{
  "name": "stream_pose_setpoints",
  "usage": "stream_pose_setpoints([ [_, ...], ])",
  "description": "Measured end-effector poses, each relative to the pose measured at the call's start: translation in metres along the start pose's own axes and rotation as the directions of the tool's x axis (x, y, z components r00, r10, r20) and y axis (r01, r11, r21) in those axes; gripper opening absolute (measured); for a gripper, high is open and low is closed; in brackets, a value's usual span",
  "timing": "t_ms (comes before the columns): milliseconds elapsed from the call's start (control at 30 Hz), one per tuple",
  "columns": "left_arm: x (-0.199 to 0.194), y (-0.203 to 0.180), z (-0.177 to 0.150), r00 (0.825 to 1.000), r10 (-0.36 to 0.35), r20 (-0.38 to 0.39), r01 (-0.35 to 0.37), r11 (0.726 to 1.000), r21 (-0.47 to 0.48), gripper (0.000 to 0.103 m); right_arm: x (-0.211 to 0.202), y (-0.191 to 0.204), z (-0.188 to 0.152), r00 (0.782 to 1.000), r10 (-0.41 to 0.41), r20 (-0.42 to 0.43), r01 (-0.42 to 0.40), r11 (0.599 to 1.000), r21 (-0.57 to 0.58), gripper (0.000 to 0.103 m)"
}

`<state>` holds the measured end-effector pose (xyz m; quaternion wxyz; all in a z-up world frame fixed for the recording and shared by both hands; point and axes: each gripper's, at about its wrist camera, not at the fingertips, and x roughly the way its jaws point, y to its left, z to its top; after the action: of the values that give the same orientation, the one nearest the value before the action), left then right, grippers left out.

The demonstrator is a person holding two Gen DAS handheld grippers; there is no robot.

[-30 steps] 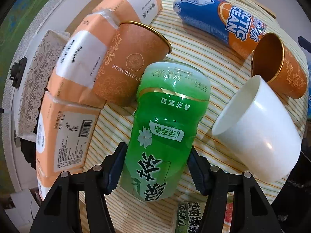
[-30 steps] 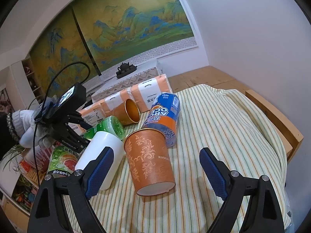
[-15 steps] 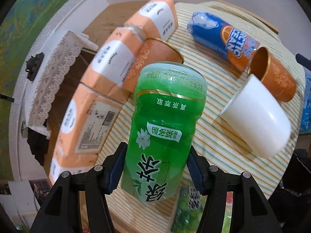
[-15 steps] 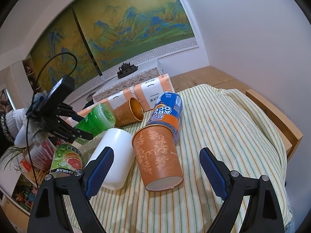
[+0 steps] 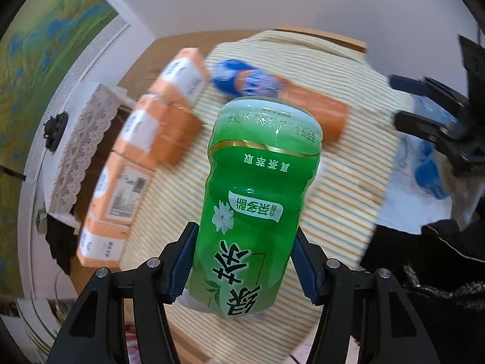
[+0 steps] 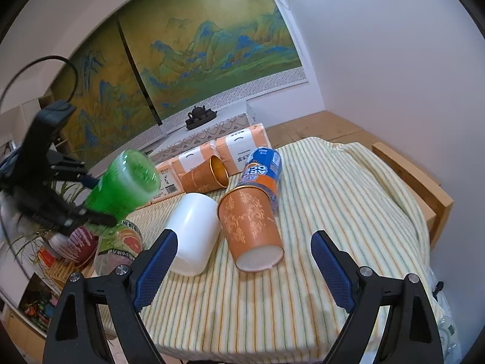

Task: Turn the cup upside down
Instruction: 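Lift the green bottle with the left gripper toward the right gripper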

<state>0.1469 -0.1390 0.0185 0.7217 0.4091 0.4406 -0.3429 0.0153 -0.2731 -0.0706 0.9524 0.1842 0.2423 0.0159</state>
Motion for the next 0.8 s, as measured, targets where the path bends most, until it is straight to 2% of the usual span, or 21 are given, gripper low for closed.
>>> stream_pose_setpoints([
  [200, 0.010, -0.055, -0.013, 0.998, -0.064, -0.004, 0.064, 0.998, 0.005, 0.063, -0.019, -0.004, -0.014, 1.000, -0.018, -0.005, 0.018, 1.000, 0.000, 0.087],
  [400, 0.044, -0.083, -0.027, 0.992, -0.105, -0.064, 0.104, 0.994, -0.019, 0.063, -0.031, -0.012, -0.028, 0.999, -0.036, -0.022, 0.036, 0.999, 0.020, 0.087],
  [600, 0.073, -0.090, -0.026, 0.990, -0.115, -0.083, 0.112, 0.993, -0.036, 0.063, -0.033, -0.018, -0.036, 0.998, -0.036, -0.045, 0.038, 0.998, 0.049, 0.087],
  [800, 0.083, -0.087, -0.023, 0.989, -0.116, -0.090, 0.112, 0.992, -0.051, 0.064, -0.032, -0.016, -0.041, 0.997, -0.030, -0.065, 0.034, 0.998, 0.057, 0.087],
])
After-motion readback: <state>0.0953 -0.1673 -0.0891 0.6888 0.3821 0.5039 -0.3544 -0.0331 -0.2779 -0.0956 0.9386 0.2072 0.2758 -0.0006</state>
